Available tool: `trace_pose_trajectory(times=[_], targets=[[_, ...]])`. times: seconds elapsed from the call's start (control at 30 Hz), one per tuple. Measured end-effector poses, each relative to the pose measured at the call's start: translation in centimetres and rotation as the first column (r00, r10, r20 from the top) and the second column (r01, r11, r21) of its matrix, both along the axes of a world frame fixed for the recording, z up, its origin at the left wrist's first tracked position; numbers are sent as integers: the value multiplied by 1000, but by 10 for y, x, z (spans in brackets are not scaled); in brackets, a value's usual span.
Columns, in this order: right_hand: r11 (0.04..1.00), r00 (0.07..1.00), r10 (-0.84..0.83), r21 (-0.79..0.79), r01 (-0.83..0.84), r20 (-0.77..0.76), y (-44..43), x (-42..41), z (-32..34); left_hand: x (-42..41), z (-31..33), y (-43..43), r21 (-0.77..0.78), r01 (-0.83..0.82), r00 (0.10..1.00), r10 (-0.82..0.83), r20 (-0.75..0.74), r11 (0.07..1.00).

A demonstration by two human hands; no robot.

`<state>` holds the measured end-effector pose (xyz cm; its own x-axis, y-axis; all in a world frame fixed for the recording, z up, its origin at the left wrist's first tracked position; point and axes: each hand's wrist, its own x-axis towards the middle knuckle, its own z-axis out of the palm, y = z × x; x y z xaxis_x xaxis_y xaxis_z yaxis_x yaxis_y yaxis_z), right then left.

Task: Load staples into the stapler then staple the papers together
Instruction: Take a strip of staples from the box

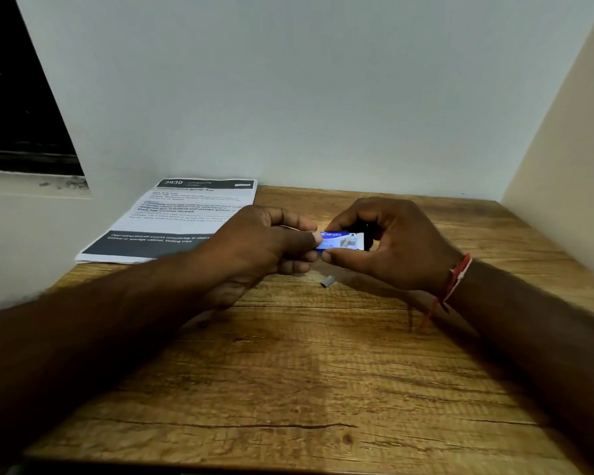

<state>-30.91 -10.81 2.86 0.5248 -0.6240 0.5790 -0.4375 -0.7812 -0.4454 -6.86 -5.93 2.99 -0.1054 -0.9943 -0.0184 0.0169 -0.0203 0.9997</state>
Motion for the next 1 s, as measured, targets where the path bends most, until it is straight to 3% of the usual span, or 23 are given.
trace_pose_trajectory(times=[0.27,0.6,0.7,0.73,0.83,0.9,1.0], targets=[[1000,1000,-12,-25,13,8,-3,-2,-1,2,1,-1,-23,31,1000,-31,7,999],[987,998,-35,156,25,58,-7,-17,11,9,3,-9,-85,-93,991,101,92,992],[984,998,-58,169,51,38,-7,-19,12,11,3,-8,-162,-65,972,99,212,985],[983,998,-55,174,48,35,-7,-18,11,12,3,-8,-230,-43,933,122,340,972],[980,998,-54,192,48,29,-5,-15,8,16,1,-5,-436,69,687,275,673,897],[979,998,-52,200,46,27,-5,-15,8,18,2,-4,-503,122,602,339,723,856],[977,999,-36,211,30,29,-4,-15,8,19,3,-7,-544,161,558,379,738,823]])
